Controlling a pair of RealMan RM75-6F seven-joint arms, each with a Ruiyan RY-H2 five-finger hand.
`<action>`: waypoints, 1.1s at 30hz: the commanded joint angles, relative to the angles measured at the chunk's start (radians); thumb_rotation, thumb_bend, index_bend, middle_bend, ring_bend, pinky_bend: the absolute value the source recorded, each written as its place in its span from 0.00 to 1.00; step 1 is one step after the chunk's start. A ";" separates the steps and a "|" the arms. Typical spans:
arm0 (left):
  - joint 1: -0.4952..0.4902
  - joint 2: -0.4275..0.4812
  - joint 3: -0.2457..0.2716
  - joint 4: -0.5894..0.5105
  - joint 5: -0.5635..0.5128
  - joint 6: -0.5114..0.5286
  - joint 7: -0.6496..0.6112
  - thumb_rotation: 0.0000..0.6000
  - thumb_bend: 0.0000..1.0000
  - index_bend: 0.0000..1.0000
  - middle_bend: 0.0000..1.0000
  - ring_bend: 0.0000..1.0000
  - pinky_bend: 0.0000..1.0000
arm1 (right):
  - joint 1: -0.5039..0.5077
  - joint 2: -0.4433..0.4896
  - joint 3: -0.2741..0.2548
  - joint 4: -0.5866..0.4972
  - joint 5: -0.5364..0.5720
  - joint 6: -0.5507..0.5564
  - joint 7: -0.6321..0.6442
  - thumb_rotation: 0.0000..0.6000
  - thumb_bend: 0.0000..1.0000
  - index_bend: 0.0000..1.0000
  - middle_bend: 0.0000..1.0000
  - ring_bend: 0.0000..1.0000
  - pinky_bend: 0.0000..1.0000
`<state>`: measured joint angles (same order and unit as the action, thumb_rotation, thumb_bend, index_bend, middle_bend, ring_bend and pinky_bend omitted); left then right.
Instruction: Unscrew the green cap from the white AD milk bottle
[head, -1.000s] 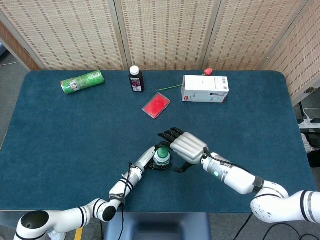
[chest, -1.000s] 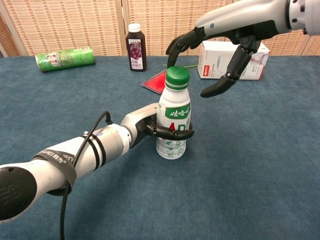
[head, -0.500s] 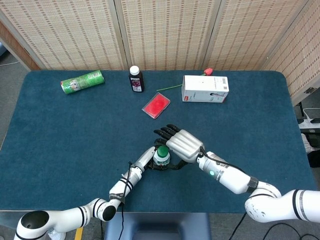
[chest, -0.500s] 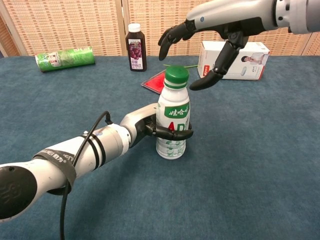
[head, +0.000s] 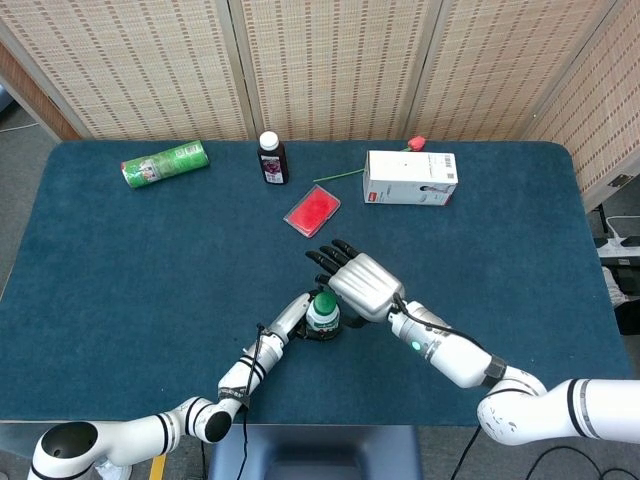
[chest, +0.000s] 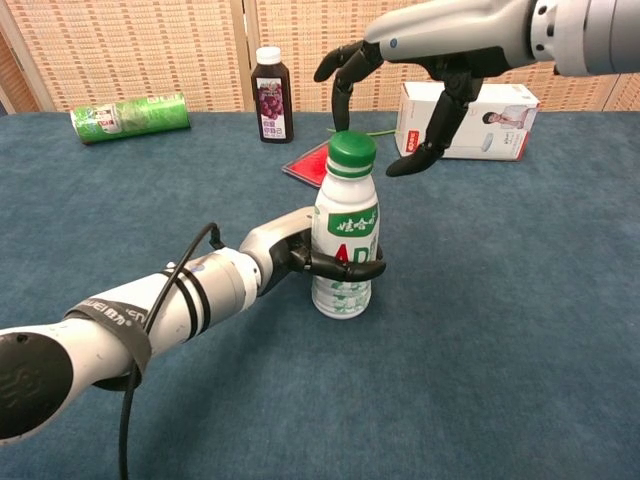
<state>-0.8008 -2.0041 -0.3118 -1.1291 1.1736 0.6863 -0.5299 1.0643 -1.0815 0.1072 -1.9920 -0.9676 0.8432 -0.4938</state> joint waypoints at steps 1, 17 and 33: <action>0.000 0.000 0.001 0.001 0.000 -0.002 0.000 1.00 0.94 0.58 0.83 0.38 0.02 | -0.001 -0.014 -0.003 -0.001 0.007 0.023 -0.024 1.00 0.17 0.35 0.00 0.00 0.00; -0.001 0.003 0.002 0.001 0.002 -0.007 0.000 1.00 0.94 0.58 0.83 0.38 0.02 | -0.002 -0.027 0.008 -0.015 0.008 0.024 -0.022 1.00 0.17 0.35 0.00 0.00 0.00; -0.001 0.004 0.003 -0.005 0.000 -0.008 0.009 1.00 0.93 0.59 0.83 0.38 0.01 | 0.006 -0.045 0.020 -0.022 0.044 0.050 -0.049 1.00 0.17 0.44 0.00 0.00 0.00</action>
<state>-0.8023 -2.0001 -0.3087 -1.1337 1.1736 0.6785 -0.5215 1.0702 -1.1262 0.1269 -2.0138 -0.9247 0.8925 -0.5418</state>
